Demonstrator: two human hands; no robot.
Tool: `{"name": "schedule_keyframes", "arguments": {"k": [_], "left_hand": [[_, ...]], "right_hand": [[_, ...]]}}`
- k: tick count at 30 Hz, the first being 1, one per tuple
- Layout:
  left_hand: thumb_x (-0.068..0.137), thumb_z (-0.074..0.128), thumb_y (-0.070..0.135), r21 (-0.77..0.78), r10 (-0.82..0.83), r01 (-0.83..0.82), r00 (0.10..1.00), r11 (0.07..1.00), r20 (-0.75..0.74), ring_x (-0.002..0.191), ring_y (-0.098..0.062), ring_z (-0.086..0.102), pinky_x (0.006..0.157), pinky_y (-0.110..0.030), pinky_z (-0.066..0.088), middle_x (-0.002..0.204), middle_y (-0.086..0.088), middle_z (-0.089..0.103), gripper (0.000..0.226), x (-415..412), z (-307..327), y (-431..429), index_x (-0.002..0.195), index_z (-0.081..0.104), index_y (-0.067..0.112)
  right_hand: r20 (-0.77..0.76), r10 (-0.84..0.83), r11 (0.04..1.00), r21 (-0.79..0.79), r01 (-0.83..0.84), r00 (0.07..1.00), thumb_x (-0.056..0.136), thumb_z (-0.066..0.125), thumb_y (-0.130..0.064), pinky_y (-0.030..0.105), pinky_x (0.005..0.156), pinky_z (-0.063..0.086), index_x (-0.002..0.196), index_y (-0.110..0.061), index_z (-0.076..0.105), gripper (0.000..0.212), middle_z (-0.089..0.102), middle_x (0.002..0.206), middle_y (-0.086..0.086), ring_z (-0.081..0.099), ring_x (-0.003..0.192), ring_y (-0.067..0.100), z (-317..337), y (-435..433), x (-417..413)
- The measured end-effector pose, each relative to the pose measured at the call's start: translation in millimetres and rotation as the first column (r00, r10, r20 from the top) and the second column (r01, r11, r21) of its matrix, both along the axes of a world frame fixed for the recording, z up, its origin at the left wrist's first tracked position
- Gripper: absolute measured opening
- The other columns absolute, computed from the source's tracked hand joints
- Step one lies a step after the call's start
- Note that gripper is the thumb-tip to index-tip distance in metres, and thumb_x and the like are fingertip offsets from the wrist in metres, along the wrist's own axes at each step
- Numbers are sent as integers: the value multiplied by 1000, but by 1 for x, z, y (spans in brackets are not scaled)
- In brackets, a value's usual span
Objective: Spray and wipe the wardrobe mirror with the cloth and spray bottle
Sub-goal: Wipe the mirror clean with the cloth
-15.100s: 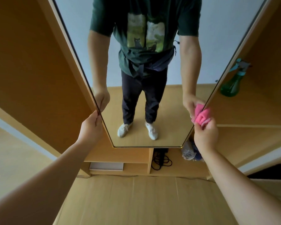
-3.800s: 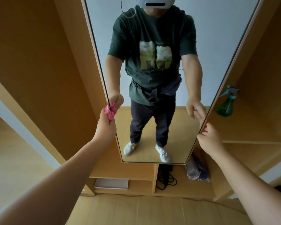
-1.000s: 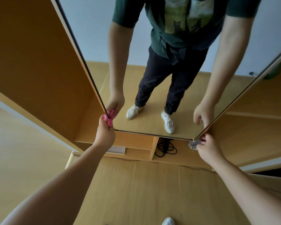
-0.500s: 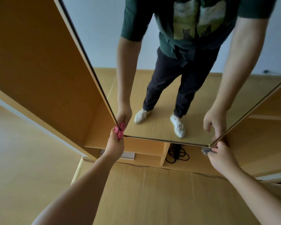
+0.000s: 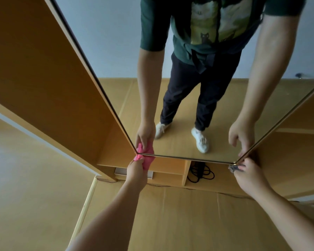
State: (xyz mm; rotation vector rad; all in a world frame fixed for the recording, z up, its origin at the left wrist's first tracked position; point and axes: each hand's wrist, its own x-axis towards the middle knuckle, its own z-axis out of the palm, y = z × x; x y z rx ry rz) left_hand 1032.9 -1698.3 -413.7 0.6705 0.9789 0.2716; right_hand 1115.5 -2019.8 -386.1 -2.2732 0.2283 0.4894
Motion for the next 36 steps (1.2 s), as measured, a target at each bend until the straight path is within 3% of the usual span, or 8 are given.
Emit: {"name": "schedule_keyframes", "arguments": {"k": [3, 9, 12, 17, 20, 26, 29, 36], "left_hand": [[96, 40, -6, -62, 23, -20, 999, 998, 45, 106, -27, 60, 99, -36, 46, 111, -15, 60, 37, 6, 6, -18, 131, 44, 1], [94, 36, -10, 1, -40, 40, 999, 999, 26, 114, -30, 55, 106, -40, 41, 118, -19, 57, 38, 7, 5, -34, 130, 43, -1], [93, 38, -10, 42, -103, 102, 995, 994, 3, 110, -28, 57, 99, -34, 45, 118, -18, 57, 39, 5, 4, -37, 129, 43, 2], [92, 43, -7, 115, -217, 223, 974, 968, -60, 98, -22, 61, 76, -25, 51, 110, -15, 61, 32, 4, 2, -48, 122, 50, 1], [90, 50, -5, 175, -285, 305, 950, 936, -129, 93, -21, 61, 70, -24, 50, 108, -15, 62, 33, 6, 1, -56, 121, 51, 2], [88, 49, -6, 181, -347, 372, 925, 910, -155, 100, -26, 60, 88, -32, 49, 107, -14, 63, 31, 13, -2, -81, 116, 54, 7], [88, 46, -7, 175, -387, 405, 913, 897, -130, 102, -26, 59, 88, -31, 48, 109, -14, 63, 33, 16, -3, -95, 116, 54, 8], [73, 42, -10, 215, -482, 519, 852, 827, -202, 108, -28, 57, 101, -40, 44, 115, -14, 62, 58, 19, -4, -125, 128, 49, 9]], "right_hand": [[-1, -4, 1000, 6, 4, 1000, 88, 57, -5, 41, 99, 44, 139, -7, 43, 53, 58, 129, 13, 54, 120, 28, -1, 0, 0], [7, -7, 1000, 23, 6, 1000, 88, 59, -7, 37, 95, 45, 138, -9, 44, 52, 59, 129, 12, 55, 121, 28, -1, 0, 1], [3, -24, 999, 44, 24, 1000, 88, 57, -5, 42, 100, 45, 138, -9, 44, 52, 58, 129, 12, 55, 121, 27, 0, 2, 1], [4, -24, 999, 32, 24, 1000, 87, 56, -3, 37, 97, 43, 136, -8, 45, 50, 60, 128, 13, 55, 120, 27, 3, 5, 0], [8, -27, 999, 31, 27, 1000, 87, 55, -3, 36, 98, 41, 136, -7, 46, 50, 60, 129, 12, 55, 121, 27, 5, 5, 1], [8, -11, 999, 35, 10, 1000, 85, 56, -4, 28, 90, 35, 138, -13, 45, 55, 59, 130, 5, 54, 122, 20, 8, 2, -1], [-2, -5, 997, 80, 5, 1000, 84, 54, -1, 33, 97, 41, 140, -13, 43, 58, 56, 133, 8, 53, 123, 22, 6, -1, -1], [-3, 40, 992, 116, -40, 999, 84, 55, -2, 30, 93, 40, 145, -21, 36, 67, 51, 138, 4, 50, 126, 19, 2, -7, -4]]}}
